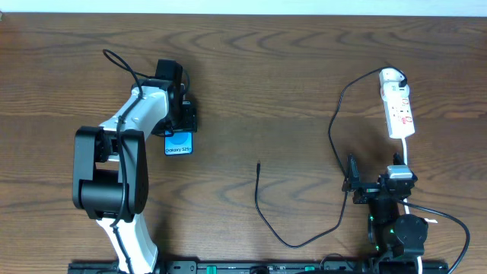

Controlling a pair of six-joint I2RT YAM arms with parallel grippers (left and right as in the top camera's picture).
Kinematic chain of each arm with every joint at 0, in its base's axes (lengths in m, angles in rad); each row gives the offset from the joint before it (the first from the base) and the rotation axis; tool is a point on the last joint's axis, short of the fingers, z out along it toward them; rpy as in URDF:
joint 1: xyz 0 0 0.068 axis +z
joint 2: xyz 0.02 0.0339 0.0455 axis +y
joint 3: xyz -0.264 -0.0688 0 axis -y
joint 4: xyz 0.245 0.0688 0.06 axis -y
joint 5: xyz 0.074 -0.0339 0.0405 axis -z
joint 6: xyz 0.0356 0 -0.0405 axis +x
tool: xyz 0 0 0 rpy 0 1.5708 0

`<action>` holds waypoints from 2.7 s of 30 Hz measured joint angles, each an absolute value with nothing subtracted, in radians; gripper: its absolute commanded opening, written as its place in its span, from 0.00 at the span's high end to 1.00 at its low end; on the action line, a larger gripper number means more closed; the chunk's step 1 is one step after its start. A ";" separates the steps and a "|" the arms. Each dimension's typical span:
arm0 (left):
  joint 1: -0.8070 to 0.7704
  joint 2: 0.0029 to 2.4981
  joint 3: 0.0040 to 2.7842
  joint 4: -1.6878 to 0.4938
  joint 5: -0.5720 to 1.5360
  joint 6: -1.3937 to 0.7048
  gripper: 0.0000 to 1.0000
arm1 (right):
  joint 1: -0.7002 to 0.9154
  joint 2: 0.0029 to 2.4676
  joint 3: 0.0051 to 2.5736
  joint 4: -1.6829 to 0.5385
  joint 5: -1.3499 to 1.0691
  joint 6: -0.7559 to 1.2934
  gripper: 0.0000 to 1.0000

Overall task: Plug charger to phone and switch on socket
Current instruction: 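Close the left gripper on the phone's long edges, then lift the phone with the left gripper and tilt it upright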

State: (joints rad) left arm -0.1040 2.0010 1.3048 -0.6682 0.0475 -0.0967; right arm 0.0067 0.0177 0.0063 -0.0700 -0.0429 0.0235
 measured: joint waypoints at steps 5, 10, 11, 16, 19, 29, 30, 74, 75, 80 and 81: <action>-0.104 2.001 1.305 -0.668 0.047 -0.097 0.92 | 0.007 0.018 0.006 -0.070 -0.043 0.023 0.01; -0.104 2.001 1.305 -0.668 0.047 -0.097 0.93 | 0.007 0.018 0.006 -0.070 -0.043 0.023 0.01; -0.104 2.001 1.305 -0.668 0.047 -0.097 0.93 | 0.007 0.018 0.006 -0.070 -0.043 0.023 0.01; -0.104 2.001 1.305 -0.668 0.047 -0.096 0.93 | 0.007 0.018 0.006 -0.070 -0.043 0.023 0.01; -0.104 2.001 1.306 -0.668 0.047 -0.097 0.93 | 0.007 0.018 0.006 -0.070 -0.043 0.023 0.01; -0.104 1.998 1.306 -0.668 0.047 -0.097 0.93 | 0.007 0.018 0.006 -0.070 -0.043 0.023 0.01; -0.104 1.998 1.306 -0.668 0.047 -0.097 0.93 | 0.007 0.018 0.006 -0.070 -0.043 0.023 0.01; -0.104 1.835 1.306 -0.692 0.046 -0.096 0.93 | 0.007 0.018 0.006 -0.070 -0.043 0.023 0.01; -0.104 1.825 1.306 -0.697 0.047 -0.096 0.93 | 0.007 0.018 0.006 -0.070 -0.043 0.023 0.01; -0.104 1.775 1.306 -0.704 0.089 -0.096 0.93 | 0.007 0.018 0.006 -0.070 -0.043 0.023 0.01; -0.104 1.767 1.306 -0.705 0.103 -0.096 0.93 | 0.007 0.018 0.006 -0.070 -0.043 0.023 0.01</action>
